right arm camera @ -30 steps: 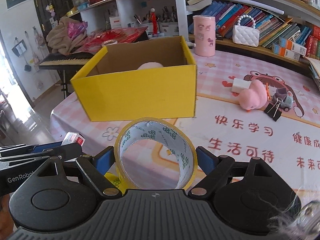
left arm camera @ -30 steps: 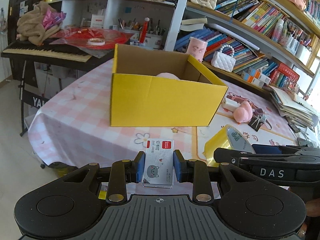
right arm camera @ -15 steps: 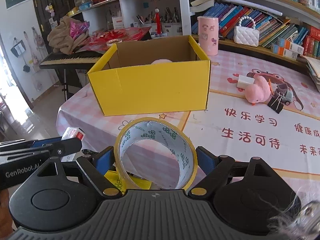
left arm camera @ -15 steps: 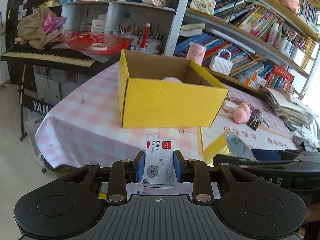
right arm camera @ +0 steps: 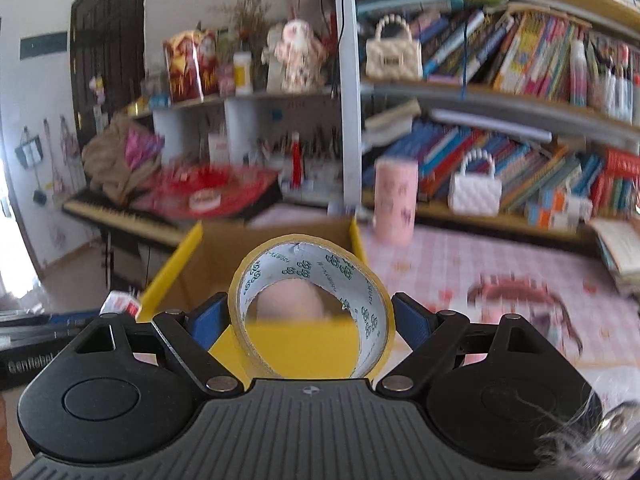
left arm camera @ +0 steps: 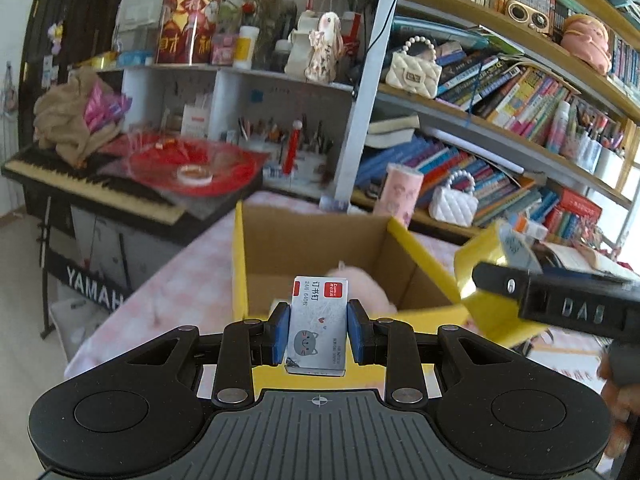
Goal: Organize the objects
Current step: 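Carry the card box and tape roll into the yellow box and release, then withdraw both grippers from the box toward the remaining items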
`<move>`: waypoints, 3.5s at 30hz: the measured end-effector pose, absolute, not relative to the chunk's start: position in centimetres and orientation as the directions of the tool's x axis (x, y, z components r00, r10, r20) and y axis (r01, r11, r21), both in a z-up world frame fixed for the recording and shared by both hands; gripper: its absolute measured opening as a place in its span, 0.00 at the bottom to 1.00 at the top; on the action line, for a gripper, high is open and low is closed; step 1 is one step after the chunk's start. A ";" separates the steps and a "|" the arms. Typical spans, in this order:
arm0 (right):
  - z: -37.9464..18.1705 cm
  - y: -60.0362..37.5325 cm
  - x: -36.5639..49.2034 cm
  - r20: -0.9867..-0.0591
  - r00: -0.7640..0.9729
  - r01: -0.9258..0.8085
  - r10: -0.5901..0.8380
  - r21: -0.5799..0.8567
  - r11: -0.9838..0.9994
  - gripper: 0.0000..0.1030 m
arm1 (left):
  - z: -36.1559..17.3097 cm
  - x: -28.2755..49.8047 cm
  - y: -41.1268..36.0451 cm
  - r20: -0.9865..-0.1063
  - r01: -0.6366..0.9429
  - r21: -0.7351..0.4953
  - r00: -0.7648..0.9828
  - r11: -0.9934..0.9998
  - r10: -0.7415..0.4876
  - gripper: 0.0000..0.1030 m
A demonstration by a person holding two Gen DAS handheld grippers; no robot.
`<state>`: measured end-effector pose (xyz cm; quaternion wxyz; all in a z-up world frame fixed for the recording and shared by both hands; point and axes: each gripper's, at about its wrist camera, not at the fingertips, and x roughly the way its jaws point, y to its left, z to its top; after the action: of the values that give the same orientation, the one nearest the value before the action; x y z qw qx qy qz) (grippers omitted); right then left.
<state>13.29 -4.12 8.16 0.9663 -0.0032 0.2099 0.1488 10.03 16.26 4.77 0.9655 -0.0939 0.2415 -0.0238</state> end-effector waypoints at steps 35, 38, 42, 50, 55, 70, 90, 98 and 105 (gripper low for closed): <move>1.8 8.1 33.1 -0.690 0.554 -0.714 0.467 -0.103 0.693 0.84 | -1.1 22.6 12.2 -0.660 -0.158 0.010 0.741 0.987 0.125 0.31; 1.8 8.0 33.1 -0.693 0.553 -0.711 0.463 -0.101 0.696 0.84 | -0.9 22.5 12.1 -0.655 -0.144 -0.006 0.748 0.990 0.105 0.41; 2.9 6.9 32.6 -0.657 0.576 -0.697 0.487 -0.083 0.713 0.88 | -0.3 21.8 11.6 -0.624 -0.128 -0.006 0.775 0.992 0.096 0.55; 6.6 3.2 29.5 -0.539 0.684 -0.617 0.492 -0.067 0.784 0.88 | 2.6 19.1 12.0 -0.519 -0.153 -0.026 0.847 0.988 0.117 0.77; 8.2 0.2 26.4 -0.467 0.744 -0.557 0.477 -0.040 0.829 0.88 | 3.7 16.7 13.3 -0.477 -0.192 -0.022 0.865 0.981 0.159 0.79; 5.3 -3.4 16.5 -0.487 0.813 -0.376 0.318 -0.022 0.926 0.87 | 3.7 9.7 14.0 -0.480 -0.174 -0.061 0.868 0.983 0.124 0.82; 0.7 -3.0 4.8 -0.607 0.765 -0.293 0.216 -0.029 0.956 0.87 | 0.3 1.1 14.1 -0.602 -0.148 -0.083 0.795 0.986 0.069 0.87; -0.3 -4.8 2.1 -0.626 0.764 -0.210 0.156 -0.013 0.978 0.87 | -0.5 -0.1 12.6 -0.629 -0.057 -0.071 0.777 0.996 0.000 0.88; -0.5 -7.7 0.4 -0.629 0.773 -0.110 0.081 -0.007 0.994 0.88 | -0.8 -0.2 10.3 -0.642 0.033 -0.076 0.763 0.997 -0.074 0.88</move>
<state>0.43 -7.71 -0.48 0.9414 -0.0216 0.3328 0.0509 -0.21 10.34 -0.83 0.9385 -0.0300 0.3427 -0.0284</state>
